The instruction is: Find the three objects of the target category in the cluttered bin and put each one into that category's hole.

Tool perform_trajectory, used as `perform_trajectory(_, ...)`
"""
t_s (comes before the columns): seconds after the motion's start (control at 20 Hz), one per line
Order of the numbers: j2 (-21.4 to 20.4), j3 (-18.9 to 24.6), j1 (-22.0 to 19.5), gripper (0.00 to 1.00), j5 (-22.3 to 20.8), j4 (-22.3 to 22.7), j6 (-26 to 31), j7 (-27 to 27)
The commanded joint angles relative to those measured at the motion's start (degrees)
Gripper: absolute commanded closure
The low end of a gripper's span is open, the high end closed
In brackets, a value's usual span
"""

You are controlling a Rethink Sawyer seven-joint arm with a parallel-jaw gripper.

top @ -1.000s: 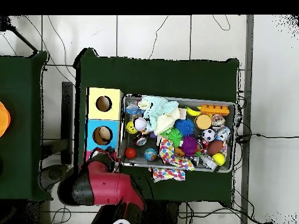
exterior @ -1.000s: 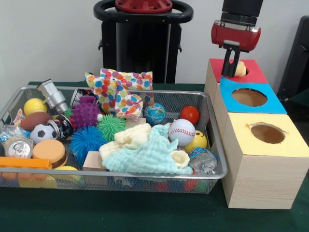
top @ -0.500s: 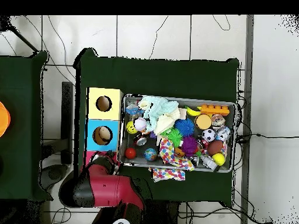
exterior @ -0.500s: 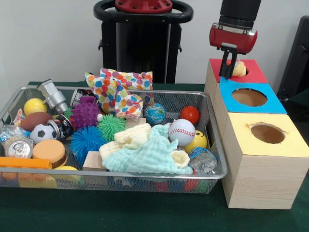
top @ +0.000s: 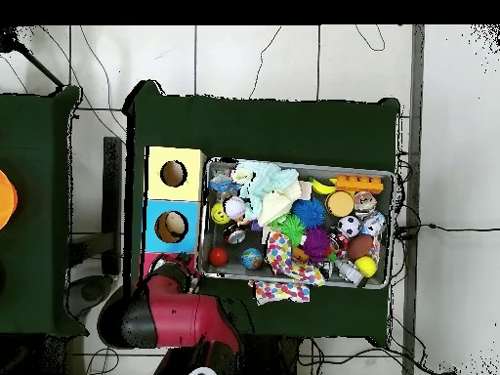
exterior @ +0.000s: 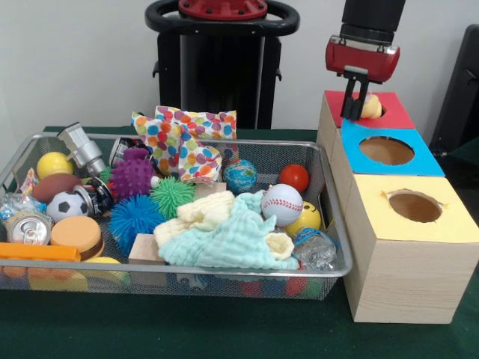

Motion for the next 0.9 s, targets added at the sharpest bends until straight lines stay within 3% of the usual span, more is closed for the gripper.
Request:
perform_trajectory(0.05, -0.76, 6.05, -0.87, 1.0, -0.36, 4.32, -0.16, 7.38)
perform_trajectory(0.9, 0.12, 6.66, 1.07, 1.0, 2.19, 4.91, -1.62, 10.03)
